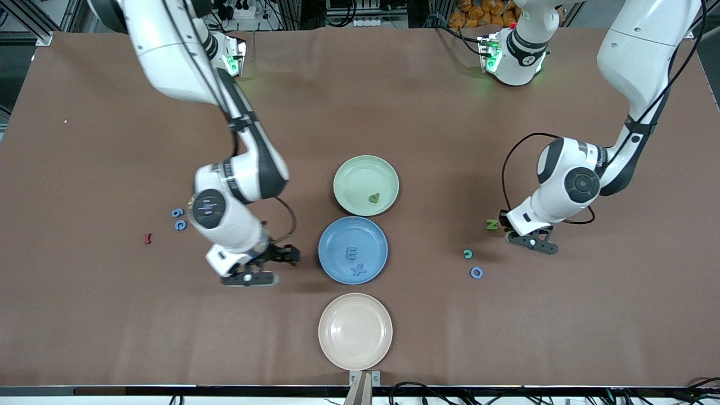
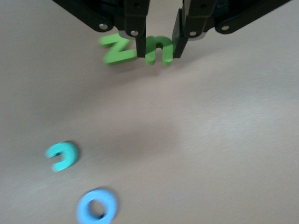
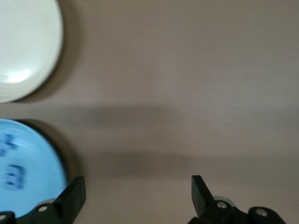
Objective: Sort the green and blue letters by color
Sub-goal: 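Place the green n on the green plate while the right gripper reaches blue e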
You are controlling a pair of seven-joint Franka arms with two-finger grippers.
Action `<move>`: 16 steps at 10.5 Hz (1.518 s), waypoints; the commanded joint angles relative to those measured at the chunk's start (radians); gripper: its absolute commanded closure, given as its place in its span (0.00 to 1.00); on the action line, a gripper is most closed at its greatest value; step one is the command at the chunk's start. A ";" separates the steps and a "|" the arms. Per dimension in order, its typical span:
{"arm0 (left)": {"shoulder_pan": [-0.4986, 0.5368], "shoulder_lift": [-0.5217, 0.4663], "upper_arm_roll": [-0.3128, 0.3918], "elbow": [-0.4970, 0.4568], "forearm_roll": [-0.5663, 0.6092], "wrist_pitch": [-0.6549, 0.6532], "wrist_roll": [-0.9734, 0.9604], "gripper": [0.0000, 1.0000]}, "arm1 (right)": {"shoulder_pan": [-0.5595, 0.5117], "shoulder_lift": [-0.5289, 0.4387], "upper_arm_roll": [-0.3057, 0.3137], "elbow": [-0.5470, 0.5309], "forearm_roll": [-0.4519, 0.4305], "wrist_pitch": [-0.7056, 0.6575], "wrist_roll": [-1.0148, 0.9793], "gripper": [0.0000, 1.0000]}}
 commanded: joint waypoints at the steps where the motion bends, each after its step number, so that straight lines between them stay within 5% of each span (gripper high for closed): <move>1: 0.003 -0.014 -0.096 0.007 0.018 -0.036 -0.157 1.00 | -0.106 -0.198 -0.021 -0.274 -0.015 0.004 -0.285 0.00; 3: -0.057 -0.013 -0.147 0.030 0.018 -0.082 -0.324 1.00 | -0.181 -0.243 -0.030 -0.342 -0.015 0.004 -0.416 0.00; 8: -0.344 0.001 -0.147 0.035 0.015 -0.112 -0.689 1.00 | -0.293 -0.329 -0.039 -0.529 -0.021 0.056 -0.664 0.00; 15: -0.495 0.010 -0.177 0.165 -0.005 -0.267 -0.876 1.00 | -0.354 -0.321 -0.036 -0.744 -0.019 0.340 -0.790 0.00; 16: -0.513 0.030 -0.177 0.197 -0.004 -0.268 -0.915 0.85 | -0.356 -0.317 -0.035 -0.746 -0.019 0.346 -0.792 0.00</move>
